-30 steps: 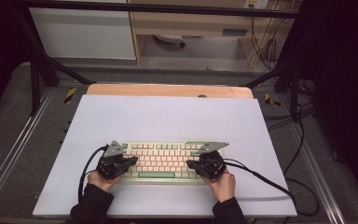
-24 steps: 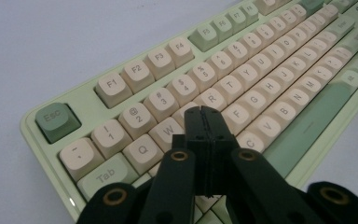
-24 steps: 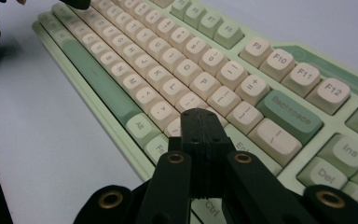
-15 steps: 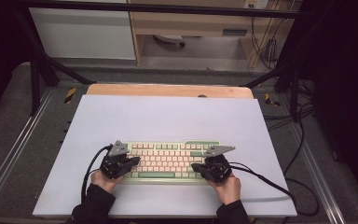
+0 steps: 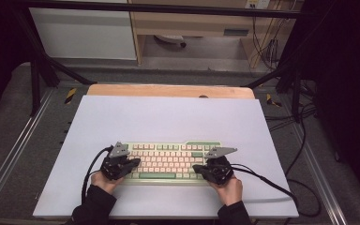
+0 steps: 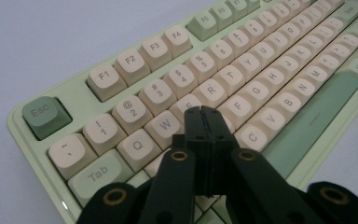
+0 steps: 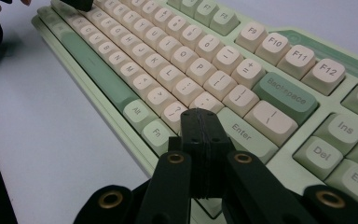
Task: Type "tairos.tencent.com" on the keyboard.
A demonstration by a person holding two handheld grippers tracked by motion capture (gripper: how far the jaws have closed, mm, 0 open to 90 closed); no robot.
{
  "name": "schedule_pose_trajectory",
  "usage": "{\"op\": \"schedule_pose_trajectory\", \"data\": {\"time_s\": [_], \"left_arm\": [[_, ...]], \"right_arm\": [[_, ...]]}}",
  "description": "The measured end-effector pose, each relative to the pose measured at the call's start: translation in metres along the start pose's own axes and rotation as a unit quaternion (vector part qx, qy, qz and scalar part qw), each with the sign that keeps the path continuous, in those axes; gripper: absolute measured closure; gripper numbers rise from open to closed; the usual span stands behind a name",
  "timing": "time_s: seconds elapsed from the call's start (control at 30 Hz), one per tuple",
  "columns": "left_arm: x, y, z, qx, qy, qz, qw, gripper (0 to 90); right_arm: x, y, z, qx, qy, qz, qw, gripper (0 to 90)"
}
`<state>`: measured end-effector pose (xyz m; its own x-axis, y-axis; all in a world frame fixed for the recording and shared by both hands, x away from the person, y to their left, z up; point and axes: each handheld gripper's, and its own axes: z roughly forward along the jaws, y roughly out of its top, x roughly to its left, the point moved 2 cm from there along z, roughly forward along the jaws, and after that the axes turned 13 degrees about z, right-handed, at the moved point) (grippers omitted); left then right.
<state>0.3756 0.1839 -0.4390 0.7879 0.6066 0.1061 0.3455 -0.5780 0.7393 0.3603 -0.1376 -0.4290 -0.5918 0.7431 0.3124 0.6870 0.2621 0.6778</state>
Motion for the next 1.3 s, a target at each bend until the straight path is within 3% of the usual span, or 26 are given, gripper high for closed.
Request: {"op": "schedule_pose_trajectory", "data": {"time_s": [0.47, 0.93, 1.3], "left_arm": [[-0.002, -0.001, 0.001, 0.003, -0.003, 0.003, 1.0, 89.6], [0.001, -0.005, -0.016, -0.016, -0.003, -0.002, 0.9999, 89.6], [0.004, -0.008, -0.022, -0.018, -0.002, -0.008, 0.9998, 89.7]], "right_arm": [[0.0, 0.0, -0.001, -0.001, -0.001, 0.0, 1.0, 90.0], [0.002, 0.002, -0.001, -0.006, 0.009, 0.003, 0.9999, 90.0], [0.014, 0.008, 0.011, 0.002, 0.019, -0.009, 0.9998, 90.0]]}}
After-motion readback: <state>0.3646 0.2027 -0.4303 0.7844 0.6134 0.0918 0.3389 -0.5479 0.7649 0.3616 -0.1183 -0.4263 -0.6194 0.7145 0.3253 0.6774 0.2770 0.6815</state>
